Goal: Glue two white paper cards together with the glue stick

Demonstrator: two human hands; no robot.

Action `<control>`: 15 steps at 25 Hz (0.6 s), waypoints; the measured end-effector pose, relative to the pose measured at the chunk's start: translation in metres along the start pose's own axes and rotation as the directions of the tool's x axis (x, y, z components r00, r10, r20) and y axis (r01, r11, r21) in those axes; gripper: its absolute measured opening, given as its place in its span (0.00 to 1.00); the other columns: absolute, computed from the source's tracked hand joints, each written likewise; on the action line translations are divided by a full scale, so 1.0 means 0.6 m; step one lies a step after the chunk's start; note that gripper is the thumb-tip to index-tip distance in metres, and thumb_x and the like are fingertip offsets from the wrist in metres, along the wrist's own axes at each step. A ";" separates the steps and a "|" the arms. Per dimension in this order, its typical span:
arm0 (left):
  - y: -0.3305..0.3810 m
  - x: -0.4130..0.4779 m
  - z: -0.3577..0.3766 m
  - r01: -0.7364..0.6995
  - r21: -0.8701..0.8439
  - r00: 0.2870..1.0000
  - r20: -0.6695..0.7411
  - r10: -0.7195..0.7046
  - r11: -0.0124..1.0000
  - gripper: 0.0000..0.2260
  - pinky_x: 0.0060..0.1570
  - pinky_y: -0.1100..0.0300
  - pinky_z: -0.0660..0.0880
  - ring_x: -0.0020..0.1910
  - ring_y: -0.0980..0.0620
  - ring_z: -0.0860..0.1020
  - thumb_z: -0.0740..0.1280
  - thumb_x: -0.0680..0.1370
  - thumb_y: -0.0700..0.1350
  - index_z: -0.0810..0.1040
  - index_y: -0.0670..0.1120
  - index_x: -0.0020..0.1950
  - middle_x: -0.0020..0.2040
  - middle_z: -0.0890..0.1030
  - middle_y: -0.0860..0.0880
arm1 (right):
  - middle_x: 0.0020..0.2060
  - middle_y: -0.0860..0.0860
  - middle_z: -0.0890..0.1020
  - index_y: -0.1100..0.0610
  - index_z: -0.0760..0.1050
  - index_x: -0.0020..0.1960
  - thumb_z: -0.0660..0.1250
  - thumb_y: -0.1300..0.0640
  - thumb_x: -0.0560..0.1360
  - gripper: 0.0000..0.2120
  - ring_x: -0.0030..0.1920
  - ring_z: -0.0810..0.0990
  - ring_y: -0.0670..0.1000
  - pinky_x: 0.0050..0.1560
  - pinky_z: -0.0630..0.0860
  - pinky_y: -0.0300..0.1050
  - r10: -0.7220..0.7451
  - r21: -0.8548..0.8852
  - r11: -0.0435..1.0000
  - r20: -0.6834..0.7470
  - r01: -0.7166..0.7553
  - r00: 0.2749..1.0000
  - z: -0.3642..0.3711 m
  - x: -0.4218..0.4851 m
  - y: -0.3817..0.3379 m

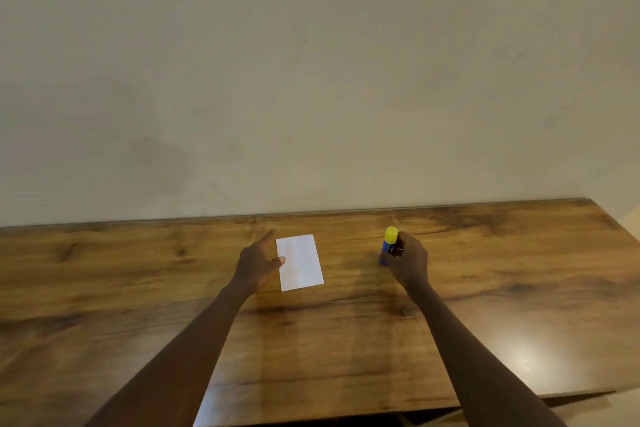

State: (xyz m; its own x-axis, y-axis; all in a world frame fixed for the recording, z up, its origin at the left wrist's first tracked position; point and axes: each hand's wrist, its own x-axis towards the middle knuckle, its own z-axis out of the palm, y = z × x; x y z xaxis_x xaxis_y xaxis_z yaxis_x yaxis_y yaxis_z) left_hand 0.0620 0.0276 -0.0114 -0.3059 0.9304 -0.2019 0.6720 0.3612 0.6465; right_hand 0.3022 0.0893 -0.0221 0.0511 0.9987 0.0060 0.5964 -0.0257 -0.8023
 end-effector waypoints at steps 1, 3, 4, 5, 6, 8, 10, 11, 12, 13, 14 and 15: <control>-0.004 0.001 0.004 -0.001 0.013 1.000 0.002 0.001 1.000 0.28 0.64 0.51 0.68 0.69 0.40 0.67 0.65 0.76 0.41 0.57 0.44 0.73 0.72 0.65 0.41 | 0.43 0.65 0.80 0.68 0.72 0.46 0.72 0.64 0.66 0.12 0.40 0.72 0.57 0.40 0.64 0.46 -0.002 0.005 1.000 -0.005 0.002 1.000 0.004 -0.002 0.007; -0.008 0.002 0.008 -0.005 0.045 1.000 0.006 0.005 0.999 0.28 0.63 0.51 0.69 0.68 0.40 0.68 0.65 0.76 0.41 0.56 0.44 0.73 0.72 0.66 0.41 | 0.43 0.64 0.80 0.67 0.73 0.47 0.72 0.63 0.66 0.13 0.41 0.73 0.56 0.40 0.65 0.46 -0.001 0.018 1.000 -0.010 0.001 1.000 0.007 -0.003 0.012; -0.009 0.002 0.009 -0.005 0.052 1.000 0.009 0.005 0.999 0.28 0.63 0.51 0.69 0.68 0.40 0.68 0.65 0.76 0.41 0.56 0.44 0.73 0.72 0.66 0.41 | 0.44 0.63 0.80 0.67 0.73 0.47 0.72 0.63 0.66 0.14 0.41 0.73 0.56 0.40 0.66 0.47 -0.001 0.013 1.000 -0.005 0.002 1.000 0.007 -0.003 0.013; -0.010 0.002 0.010 -0.008 0.049 1.000 0.008 0.007 0.999 0.29 0.63 0.50 0.70 0.68 0.40 0.68 0.65 0.76 0.41 0.56 0.44 0.73 0.72 0.65 0.41 | 0.44 0.63 0.80 0.66 0.73 0.48 0.73 0.63 0.66 0.14 0.42 0.74 0.57 0.41 0.67 0.47 -0.008 0.001 1.000 0.002 0.008 1.000 0.008 -0.001 0.014; -0.009 0.001 0.011 -0.005 0.042 1.000 0.014 0.004 0.999 0.29 0.63 0.50 0.70 0.68 0.39 0.68 0.65 0.76 0.41 0.56 0.44 0.73 0.72 0.65 0.41 | 0.44 0.63 0.80 0.66 0.73 0.48 0.73 0.64 0.65 0.14 0.43 0.75 0.58 0.43 0.68 0.48 -0.005 -0.014 1.000 0.012 0.005 1.000 0.006 0.000 0.013; -0.006 -0.002 0.013 0.003 0.045 1.000 0.015 -0.004 0.999 0.29 0.63 0.50 0.70 0.68 0.39 0.68 0.65 0.76 0.41 0.55 0.44 0.73 0.73 0.64 0.41 | 0.46 0.63 0.80 0.66 0.73 0.50 0.73 0.66 0.64 0.16 0.46 0.77 0.60 0.48 0.73 0.54 0.004 -0.040 0.999 0.044 -0.002 0.999 0.003 0.000 0.014; -0.005 -0.004 0.010 0.008 0.042 1.000 0.013 -0.008 0.999 0.29 0.63 0.50 0.69 0.69 0.40 0.67 0.65 0.76 0.41 0.56 0.44 0.73 0.73 0.64 0.41 | 0.49 0.63 0.81 0.64 0.71 0.55 0.73 0.68 0.63 0.22 0.50 0.78 0.61 0.54 0.75 0.57 0.009 -0.010 1.000 0.081 -0.008 0.997 -0.003 -0.003 0.015; -0.005 -0.003 0.008 0.006 0.031 1.000 0.005 -0.006 1.000 0.29 0.64 0.50 0.69 0.69 0.40 0.67 0.65 0.76 0.41 0.56 0.44 0.73 0.73 0.64 0.41 | 0.50 0.63 0.80 0.63 0.71 0.58 0.73 0.69 0.63 0.25 0.51 0.79 0.60 0.53 0.76 0.55 0.008 0.014 1.000 0.091 -0.010 0.996 -0.006 -0.003 0.017; 0.000 -0.006 0.002 0.007 0.017 1.000 0.003 -0.007 1.000 0.28 0.65 0.50 0.68 0.70 0.40 0.66 0.65 0.76 0.41 0.56 0.44 0.73 0.73 0.64 0.41 | 0.52 0.64 0.80 0.63 0.70 0.59 0.73 0.71 0.62 0.27 0.52 0.79 0.60 0.52 0.76 0.52 0.006 0.023 1.000 0.093 -0.008 0.996 -0.011 -0.006 0.012; 0.002 -0.009 -0.003 -0.007 -0.006 1.000 -0.008 0.007 1.000 0.28 0.65 0.50 0.67 0.70 0.40 0.66 0.65 0.76 0.40 0.57 0.44 0.73 0.73 0.64 0.41 | 0.53 0.65 0.80 0.63 0.70 0.60 0.72 0.73 0.62 0.28 0.53 0.79 0.61 0.51 0.76 0.50 -0.003 0.040 0.999 0.094 -0.001 0.996 -0.016 -0.005 0.011; 0.004 -0.010 -0.009 -0.009 -0.024 1.000 -0.023 0.008 1.000 0.28 0.66 0.50 0.66 0.70 0.40 0.65 0.65 0.76 0.40 0.57 0.44 0.73 0.73 0.64 0.41 | 0.54 0.65 0.79 0.63 0.69 0.61 0.72 0.73 0.62 0.29 0.54 0.78 0.61 0.52 0.76 0.51 0.009 0.031 0.999 0.094 -0.012 0.995 -0.022 -0.005 0.006; 0.008 -0.013 -0.017 -0.014 -0.036 0.999 -0.031 0.013 0.999 0.28 0.66 0.50 0.66 0.70 0.40 0.65 0.65 0.75 0.40 0.57 0.44 0.73 0.73 0.64 0.41 | 0.55 0.65 0.78 0.62 0.69 0.61 0.71 0.74 0.62 0.30 0.55 0.78 0.62 0.53 0.76 0.53 0.022 0.053 0.998 0.093 -0.027 0.995 -0.026 -0.005 0.000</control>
